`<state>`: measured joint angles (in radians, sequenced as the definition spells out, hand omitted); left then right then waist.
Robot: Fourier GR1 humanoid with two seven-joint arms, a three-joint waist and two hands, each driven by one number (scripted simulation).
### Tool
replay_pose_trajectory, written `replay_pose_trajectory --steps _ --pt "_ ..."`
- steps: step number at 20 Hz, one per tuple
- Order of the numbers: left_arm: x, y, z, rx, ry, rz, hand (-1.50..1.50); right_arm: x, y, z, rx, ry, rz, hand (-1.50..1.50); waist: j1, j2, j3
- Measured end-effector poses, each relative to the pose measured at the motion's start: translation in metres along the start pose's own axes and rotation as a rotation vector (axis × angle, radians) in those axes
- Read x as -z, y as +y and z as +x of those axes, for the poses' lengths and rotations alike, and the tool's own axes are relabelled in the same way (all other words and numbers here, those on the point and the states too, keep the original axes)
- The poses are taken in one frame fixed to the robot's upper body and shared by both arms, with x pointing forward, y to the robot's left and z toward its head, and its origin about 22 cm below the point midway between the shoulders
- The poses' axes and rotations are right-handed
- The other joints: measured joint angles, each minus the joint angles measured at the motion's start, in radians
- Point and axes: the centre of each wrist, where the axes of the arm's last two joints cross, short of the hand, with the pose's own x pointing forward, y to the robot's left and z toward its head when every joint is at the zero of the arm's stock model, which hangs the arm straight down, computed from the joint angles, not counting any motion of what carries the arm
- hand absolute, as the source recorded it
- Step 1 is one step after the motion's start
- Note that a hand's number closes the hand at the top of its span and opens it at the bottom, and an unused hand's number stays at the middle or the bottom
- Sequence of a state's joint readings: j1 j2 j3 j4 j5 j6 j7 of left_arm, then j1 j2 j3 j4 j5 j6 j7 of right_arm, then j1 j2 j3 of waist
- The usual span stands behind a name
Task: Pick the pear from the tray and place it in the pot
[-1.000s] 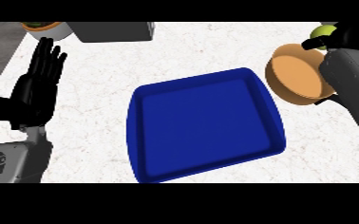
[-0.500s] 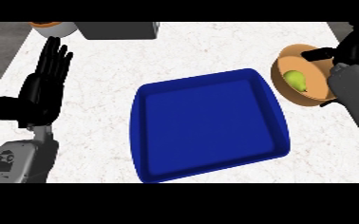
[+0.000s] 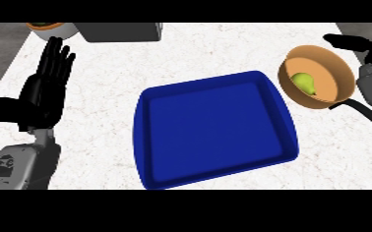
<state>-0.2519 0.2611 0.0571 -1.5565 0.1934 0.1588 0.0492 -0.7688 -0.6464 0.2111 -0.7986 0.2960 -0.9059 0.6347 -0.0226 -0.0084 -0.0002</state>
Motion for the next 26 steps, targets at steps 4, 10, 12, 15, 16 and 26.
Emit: replay_pose_trajectory --steps 4,10,12,15,16,26 --pt "-0.003 0.004 -0.003 0.003 0.006 0.005 0.0 0.002 -0.021 -0.011 0.109 0.008 -0.057 -1.5 -0.007 -0.002 0.0" --pt "-0.009 0.007 -0.002 0.008 0.007 0.018 0.0 -0.005 -0.059 -0.041 0.205 -0.008 -0.144 -1.5 -0.011 -0.002 0.0" --pt "-0.004 0.008 0.0 0.003 0.004 0.023 0.0 -0.006 -0.078 -0.051 0.236 -0.01 -0.168 -1.5 -0.014 -0.001 0.0" --pt "-0.003 0.005 -0.001 0.006 0.003 0.016 0.0 -0.012 -0.107 -0.07 0.256 -0.007 -0.199 -1.5 -0.014 0.0 0.0" --pt "-0.002 0.005 -0.001 0.005 0.004 0.017 0.0 -0.015 -0.117 -0.077 0.257 -0.008 -0.207 -1.5 -0.014 0.0 0.0" --pt "-0.003 0.007 -0.003 0.003 0.0 0.01 0.0 -0.053 -0.199 -0.134 0.293 0.005 -0.289 -1.5 -0.002 0.003 0.0"
